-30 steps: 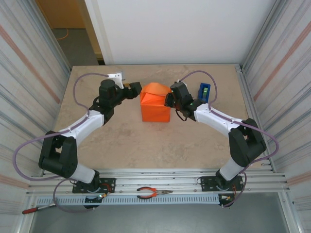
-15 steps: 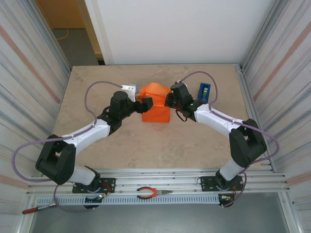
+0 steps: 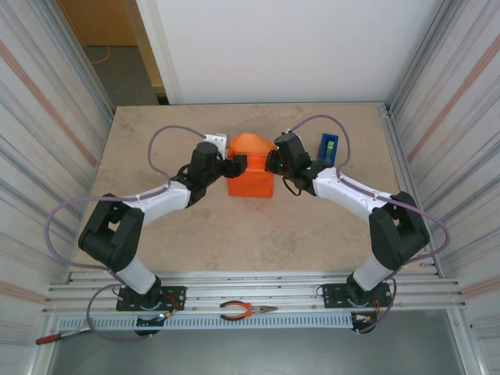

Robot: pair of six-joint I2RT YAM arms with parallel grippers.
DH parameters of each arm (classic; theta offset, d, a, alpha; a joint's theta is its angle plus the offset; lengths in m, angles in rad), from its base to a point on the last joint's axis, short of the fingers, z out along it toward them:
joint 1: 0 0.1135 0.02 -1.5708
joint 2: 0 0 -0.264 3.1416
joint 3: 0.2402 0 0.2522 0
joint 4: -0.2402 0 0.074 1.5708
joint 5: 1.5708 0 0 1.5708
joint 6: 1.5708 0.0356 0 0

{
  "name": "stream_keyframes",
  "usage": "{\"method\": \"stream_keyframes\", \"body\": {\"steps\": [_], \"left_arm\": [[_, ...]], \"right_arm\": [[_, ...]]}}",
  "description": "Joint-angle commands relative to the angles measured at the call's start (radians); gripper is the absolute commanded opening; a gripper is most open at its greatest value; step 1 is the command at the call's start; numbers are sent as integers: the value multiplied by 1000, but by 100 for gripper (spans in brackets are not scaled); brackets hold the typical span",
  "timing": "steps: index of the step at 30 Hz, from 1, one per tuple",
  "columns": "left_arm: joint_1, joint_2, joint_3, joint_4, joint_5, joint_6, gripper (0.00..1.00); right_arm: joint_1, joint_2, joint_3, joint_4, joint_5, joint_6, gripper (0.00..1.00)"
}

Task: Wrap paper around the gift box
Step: Fold the wrapping paper for the gift box, then pick up the gift box from the center of the table.

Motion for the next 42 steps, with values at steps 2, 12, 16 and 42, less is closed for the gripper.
{"method": "stream_keyframes", "body": {"steps": [2,12,16,42], "left_arm": [[9,22,23,16,-51,29,71],[9,16,-1,33,-22,10,67],[10,14,-2,32,-23,7,66],[-2,19,-27,24,-26,-28,48]], "right_arm": [[-9,-38,-4,-177,21,-41,76],[-32,-96,47,-252,147,-21,98],[-28,-129,23,-204,102,-10,98],[128,85,-49,118,354,-126,68]]}}
